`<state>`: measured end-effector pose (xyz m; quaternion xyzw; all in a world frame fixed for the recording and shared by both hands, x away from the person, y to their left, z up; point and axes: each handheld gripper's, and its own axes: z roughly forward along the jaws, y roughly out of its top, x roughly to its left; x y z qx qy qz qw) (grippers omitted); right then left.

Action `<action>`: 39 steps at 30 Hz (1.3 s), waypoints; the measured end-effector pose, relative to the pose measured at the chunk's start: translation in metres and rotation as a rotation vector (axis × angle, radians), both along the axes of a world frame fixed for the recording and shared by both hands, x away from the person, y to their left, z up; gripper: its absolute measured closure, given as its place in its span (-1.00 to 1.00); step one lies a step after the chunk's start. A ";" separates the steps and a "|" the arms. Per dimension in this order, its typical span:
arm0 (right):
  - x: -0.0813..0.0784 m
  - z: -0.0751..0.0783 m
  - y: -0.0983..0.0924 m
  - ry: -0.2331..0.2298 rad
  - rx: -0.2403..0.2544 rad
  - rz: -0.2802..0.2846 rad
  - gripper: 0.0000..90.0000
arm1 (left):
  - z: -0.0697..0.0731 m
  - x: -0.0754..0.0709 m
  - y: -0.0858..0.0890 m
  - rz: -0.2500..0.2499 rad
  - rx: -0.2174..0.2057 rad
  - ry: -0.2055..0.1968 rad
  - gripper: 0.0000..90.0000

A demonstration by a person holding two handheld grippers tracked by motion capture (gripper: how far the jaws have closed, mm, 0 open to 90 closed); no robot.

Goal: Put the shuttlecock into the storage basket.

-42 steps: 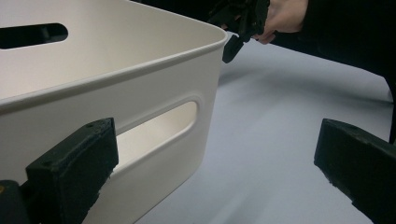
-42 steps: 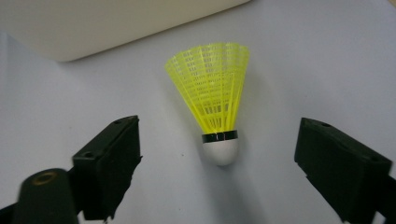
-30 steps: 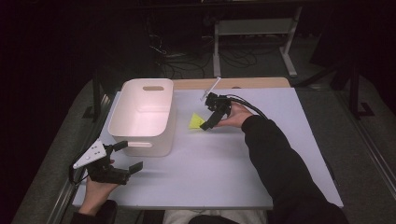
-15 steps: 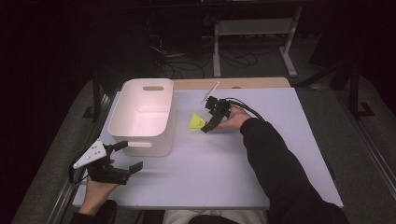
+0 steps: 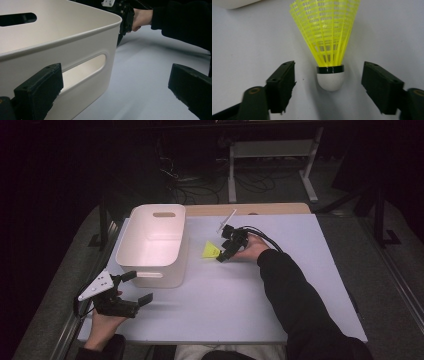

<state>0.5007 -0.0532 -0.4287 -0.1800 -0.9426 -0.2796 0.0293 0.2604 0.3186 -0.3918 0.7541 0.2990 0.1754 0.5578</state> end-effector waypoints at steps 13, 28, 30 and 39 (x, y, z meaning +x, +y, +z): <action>0.001 -0.001 0.001 -0.033 -0.013 0.015 0.40 | 0.000 0.000 0.000 -0.001 -0.001 0.001 -1.00; -0.003 0.011 -0.003 -0.041 0.003 0.014 0.40 | 0.000 0.000 -0.001 -0.002 0.000 0.003 -1.00; -0.004 0.014 -0.003 -0.041 0.011 0.011 0.40 | 0.000 0.000 -0.001 -0.003 0.001 0.004 -1.00; -0.013 0.025 -0.003 -0.050 0.017 0.025 0.40 | 0.000 0.000 -0.001 -0.003 0.005 0.004 -1.00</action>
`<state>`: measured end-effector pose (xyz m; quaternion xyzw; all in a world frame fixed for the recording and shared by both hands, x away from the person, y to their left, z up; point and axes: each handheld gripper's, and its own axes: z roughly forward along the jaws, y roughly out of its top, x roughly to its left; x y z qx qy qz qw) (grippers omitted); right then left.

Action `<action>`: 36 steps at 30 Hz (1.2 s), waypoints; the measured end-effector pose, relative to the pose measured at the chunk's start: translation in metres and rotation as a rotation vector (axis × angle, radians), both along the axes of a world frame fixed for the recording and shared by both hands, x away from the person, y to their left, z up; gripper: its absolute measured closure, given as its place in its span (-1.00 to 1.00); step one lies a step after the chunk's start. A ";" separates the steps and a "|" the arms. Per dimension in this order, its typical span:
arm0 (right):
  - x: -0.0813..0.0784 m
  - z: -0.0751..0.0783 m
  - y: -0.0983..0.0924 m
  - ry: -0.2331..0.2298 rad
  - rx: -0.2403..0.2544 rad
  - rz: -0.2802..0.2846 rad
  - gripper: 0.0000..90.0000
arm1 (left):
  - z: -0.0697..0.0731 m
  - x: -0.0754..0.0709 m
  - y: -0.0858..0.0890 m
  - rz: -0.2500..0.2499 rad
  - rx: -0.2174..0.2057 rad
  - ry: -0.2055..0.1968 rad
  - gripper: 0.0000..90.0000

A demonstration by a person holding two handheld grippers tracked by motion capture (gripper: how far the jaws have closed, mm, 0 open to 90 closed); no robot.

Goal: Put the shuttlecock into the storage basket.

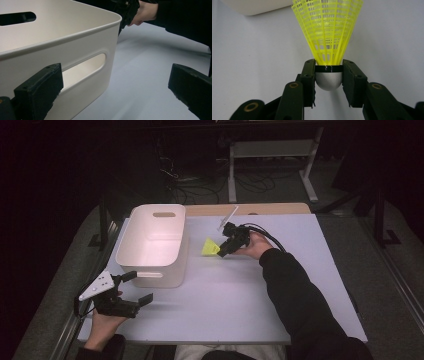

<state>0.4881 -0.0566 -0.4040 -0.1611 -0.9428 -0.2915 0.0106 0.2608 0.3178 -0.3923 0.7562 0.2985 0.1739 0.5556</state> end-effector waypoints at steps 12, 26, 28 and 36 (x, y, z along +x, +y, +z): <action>-0.011 0.016 0.000 -0.008 0.019 -0.006 0.40 | 0.000 0.000 0.000 0.002 0.001 0.000 -1.00; -0.022 0.039 -0.001 -0.030 0.049 0.013 0.40 | 0.000 0.000 0.000 0.005 0.000 0.000 -1.00; -0.023 0.041 -0.001 -0.019 0.055 0.017 0.40 | 0.000 0.000 0.000 0.005 -0.001 0.000 -1.00; -0.028 0.049 -0.002 -0.022 0.064 0.021 0.40 | 0.000 0.000 0.000 0.006 -0.001 -0.001 -1.00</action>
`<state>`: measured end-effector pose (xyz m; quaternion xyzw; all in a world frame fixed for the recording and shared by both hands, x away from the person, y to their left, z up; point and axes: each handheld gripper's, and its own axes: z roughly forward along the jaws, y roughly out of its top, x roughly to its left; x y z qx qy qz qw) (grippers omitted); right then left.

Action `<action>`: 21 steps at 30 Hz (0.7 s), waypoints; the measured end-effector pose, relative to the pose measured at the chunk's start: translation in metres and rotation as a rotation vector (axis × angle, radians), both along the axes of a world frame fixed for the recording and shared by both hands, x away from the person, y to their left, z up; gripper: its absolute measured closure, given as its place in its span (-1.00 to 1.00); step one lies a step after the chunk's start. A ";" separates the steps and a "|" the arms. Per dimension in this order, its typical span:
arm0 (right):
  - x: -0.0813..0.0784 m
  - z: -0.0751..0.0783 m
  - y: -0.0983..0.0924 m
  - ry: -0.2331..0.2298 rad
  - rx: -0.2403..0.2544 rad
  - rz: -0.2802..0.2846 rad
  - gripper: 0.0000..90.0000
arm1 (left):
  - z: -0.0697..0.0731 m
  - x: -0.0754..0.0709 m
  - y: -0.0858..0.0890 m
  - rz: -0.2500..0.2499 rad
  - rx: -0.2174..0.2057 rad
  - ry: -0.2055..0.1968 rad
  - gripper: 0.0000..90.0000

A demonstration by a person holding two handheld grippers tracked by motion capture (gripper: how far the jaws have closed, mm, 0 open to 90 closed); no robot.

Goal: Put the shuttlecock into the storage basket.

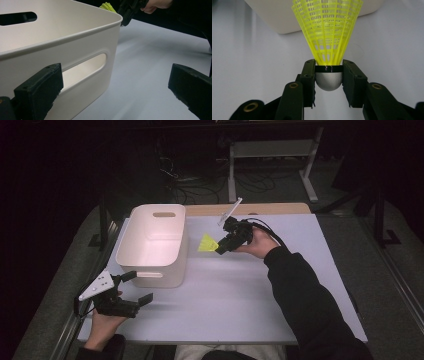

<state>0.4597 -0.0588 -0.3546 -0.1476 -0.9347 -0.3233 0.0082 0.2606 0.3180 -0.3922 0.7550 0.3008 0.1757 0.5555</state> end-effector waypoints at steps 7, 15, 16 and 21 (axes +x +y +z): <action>-0.005 0.006 0.001 -0.002 0.016 0.016 0.40 | 0.000 0.000 0.000 -0.001 0.004 0.000 -1.00; -0.012 0.017 0.001 -0.019 0.035 0.027 0.40 | 0.000 0.000 0.000 0.000 -0.001 0.001 -1.00; -0.012 0.017 0.001 -0.019 0.035 0.027 0.40 | 0.000 0.000 0.000 0.000 -0.001 0.001 -1.00; -0.016 0.022 0.002 -0.018 0.047 0.031 0.40 | 0.000 0.000 0.000 -0.002 -0.003 0.001 -1.00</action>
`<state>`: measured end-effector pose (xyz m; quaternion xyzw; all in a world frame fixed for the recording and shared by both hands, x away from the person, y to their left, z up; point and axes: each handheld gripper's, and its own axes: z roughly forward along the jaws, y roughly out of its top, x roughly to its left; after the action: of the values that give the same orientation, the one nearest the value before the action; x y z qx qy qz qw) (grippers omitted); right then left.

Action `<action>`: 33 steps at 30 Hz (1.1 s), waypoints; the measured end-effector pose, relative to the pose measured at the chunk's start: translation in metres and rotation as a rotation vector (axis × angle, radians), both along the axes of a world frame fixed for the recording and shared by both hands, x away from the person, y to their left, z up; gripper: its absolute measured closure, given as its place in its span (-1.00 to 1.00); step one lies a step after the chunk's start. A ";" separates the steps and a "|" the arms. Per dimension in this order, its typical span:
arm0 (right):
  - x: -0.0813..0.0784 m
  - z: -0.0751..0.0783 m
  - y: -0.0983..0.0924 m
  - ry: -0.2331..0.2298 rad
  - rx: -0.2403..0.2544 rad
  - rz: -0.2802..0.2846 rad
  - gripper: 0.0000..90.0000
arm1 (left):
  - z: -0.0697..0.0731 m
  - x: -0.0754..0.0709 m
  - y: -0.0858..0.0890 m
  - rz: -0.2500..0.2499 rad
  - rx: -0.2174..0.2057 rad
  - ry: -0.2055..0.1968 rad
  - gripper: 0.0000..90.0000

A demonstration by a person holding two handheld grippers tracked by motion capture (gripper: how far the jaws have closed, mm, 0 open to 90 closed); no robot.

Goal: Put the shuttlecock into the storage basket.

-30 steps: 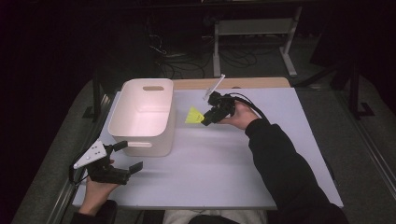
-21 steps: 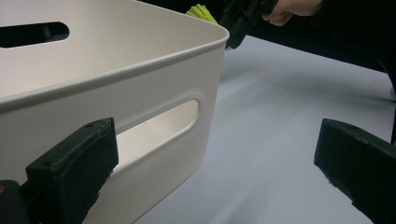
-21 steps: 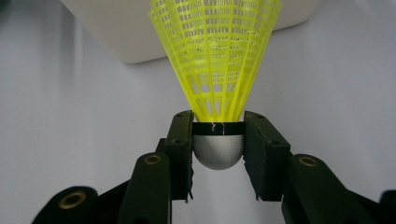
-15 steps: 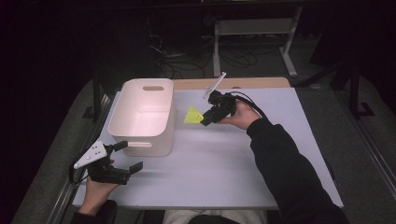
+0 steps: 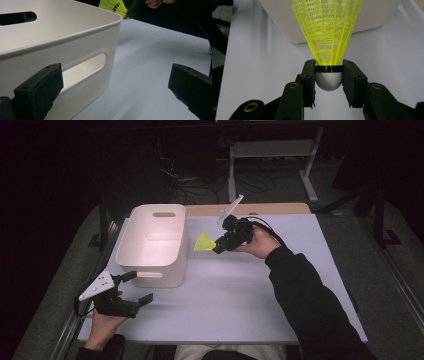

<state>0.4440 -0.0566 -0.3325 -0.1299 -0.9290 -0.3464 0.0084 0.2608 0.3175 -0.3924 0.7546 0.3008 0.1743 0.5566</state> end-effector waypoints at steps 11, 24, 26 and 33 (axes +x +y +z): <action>-0.006 0.014 0.001 -0.019 0.029 0.008 0.40 | 0.000 0.000 0.000 -0.001 0.003 -0.001 -1.00; -0.009 0.033 0.004 -0.037 0.045 0.017 0.40 | 0.000 0.000 0.000 -0.002 0.004 0.000 -1.00; -0.010 0.036 0.007 -0.039 0.047 0.025 0.40 | 0.000 0.000 0.000 -0.002 0.004 0.000 -1.00; -0.012 0.044 0.014 -0.054 0.047 0.042 0.40 | 0.000 0.000 0.000 -0.001 0.005 0.000 -1.00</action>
<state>0.4322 -0.0424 -0.2881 -0.1008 -0.9230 -0.3713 -0.0063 0.2609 0.3178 -0.3924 0.7561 0.2999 0.1746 0.5549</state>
